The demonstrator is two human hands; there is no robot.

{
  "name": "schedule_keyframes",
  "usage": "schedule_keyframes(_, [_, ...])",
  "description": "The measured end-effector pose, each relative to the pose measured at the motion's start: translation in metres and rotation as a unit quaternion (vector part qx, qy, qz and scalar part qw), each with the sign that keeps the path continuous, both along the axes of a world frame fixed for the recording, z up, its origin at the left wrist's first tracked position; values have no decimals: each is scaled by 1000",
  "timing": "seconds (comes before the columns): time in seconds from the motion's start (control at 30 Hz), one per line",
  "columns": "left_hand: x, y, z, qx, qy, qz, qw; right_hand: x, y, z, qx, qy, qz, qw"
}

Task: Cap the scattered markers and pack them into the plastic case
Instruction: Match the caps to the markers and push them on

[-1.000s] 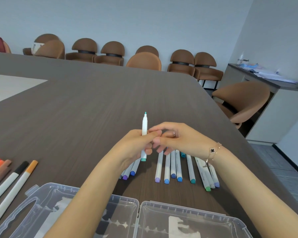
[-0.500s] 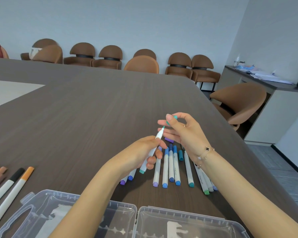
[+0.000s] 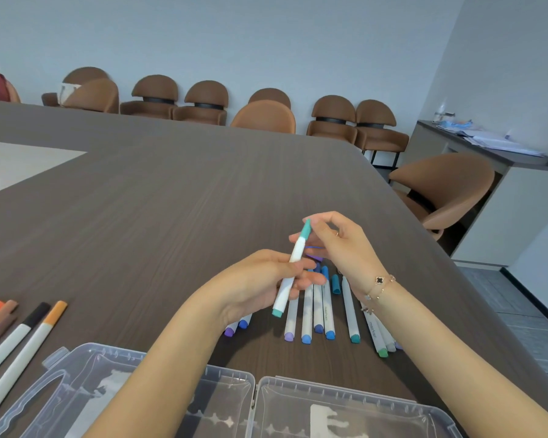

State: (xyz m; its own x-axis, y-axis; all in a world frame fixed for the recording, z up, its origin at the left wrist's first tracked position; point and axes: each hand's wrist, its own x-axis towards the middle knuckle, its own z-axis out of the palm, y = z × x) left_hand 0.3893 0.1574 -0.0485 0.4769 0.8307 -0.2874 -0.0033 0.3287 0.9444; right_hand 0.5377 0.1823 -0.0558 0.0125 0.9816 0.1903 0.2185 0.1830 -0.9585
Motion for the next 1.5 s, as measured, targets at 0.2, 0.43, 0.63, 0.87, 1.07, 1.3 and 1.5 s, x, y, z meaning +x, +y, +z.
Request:
schedule_keyframes(0.2, [0,-2,-6,49,8,23,998,3,5,-4,56,-92,-30,994])
schedule_keyframes(0.43, [7,-4,-7,33,17,47,998,1,2,-7,83,-136,-19,987])
schedule_keyframes(0.63, [3,7,-14,124,305,160,931,49,17,11,-66,-453,-39,888])
schedule_keyframes(0.87, [10,0,-30,260,571,158,762,47,21,-11,-203,-564,14,801])
schedule_keyframes(1.07, [12,3,-36,251,556,143,779,36,17,-19,-188,-569,13,800])
schedule_keyframes(1.3, [11,6,-35,296,537,153,775,23,8,-24,-151,-581,-15,799])
schedule_keyframes(1.5, [31,-11,-35,363,452,91,810,19,7,-25,-183,-539,-29,821])
